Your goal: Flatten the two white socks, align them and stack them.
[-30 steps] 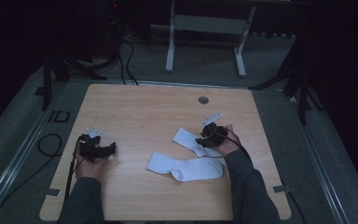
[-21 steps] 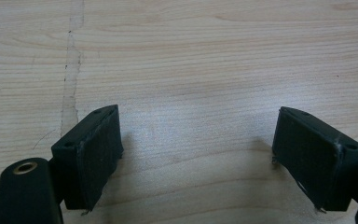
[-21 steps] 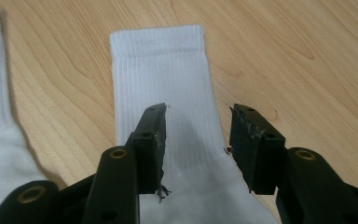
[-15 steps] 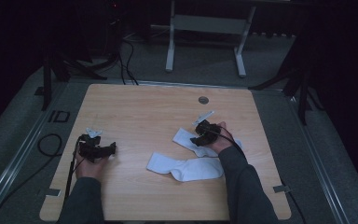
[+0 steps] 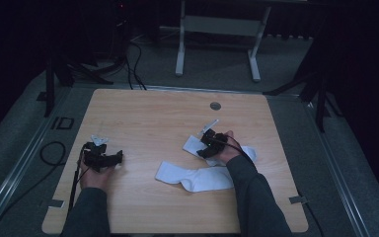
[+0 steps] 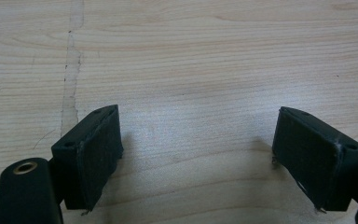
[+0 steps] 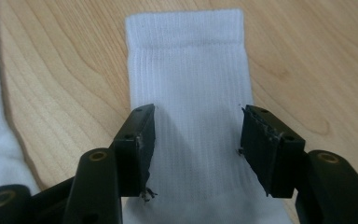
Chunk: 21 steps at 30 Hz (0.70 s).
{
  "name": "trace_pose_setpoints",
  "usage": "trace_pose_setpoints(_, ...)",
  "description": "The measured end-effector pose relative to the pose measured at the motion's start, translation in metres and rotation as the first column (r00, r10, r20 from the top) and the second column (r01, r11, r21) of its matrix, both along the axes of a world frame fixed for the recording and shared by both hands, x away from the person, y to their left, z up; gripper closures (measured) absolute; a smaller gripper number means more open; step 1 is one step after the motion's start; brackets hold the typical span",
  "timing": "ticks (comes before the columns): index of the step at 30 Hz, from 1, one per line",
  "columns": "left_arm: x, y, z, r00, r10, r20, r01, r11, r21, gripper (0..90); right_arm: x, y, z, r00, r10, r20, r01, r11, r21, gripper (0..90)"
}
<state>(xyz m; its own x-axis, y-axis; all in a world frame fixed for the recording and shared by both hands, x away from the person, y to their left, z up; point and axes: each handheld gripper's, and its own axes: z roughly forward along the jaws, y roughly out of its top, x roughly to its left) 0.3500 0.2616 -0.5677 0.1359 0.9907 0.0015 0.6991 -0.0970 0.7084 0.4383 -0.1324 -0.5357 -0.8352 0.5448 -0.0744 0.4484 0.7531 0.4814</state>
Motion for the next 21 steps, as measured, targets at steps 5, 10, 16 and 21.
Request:
trace_pose_setpoints(5, 0.0000, 0.0000, 0.0000, 1.0000, 0.000, 0.000, 0.000, 1.0000, 0.000, 15.9, 0.0040, -0.0017, -0.0023, 0.9990, -0.018, -0.040, 0.019, 0.999, 0.028, 43.9)
trace_pose_setpoints(10, 0.0000, 0.0000, 0.0000, 1.0000, 0.000, 0.000, 0.000, 1.0000, 0.000, 15.8, 0.0050, -0.0034, -0.0018, 0.9985, -0.019, -0.052, 0.021, 0.999, 0.037, 57.7)
trace_pose_setpoints(16, 0.0000, 0.0000, 0.0000, 1.0000, 0.000, 0.000, 0.000, 1.0000, 0.000, 15.8, 0.0011, -0.0003, -0.0002, 0.9992, 0.010, -0.038, -0.010, 1.000, 0.017, 81.1)
trace_pose_setpoints(21, 0.0000, 0.0000, 0.0000, 1.0000, 0.000, 0.000, 0.000, 1.0000, 0.000, 15.9, -0.0017, 0.0005, 0.0016, 0.9999, 0.010, -0.002, -0.010, 1.000, -0.006, 83.5)
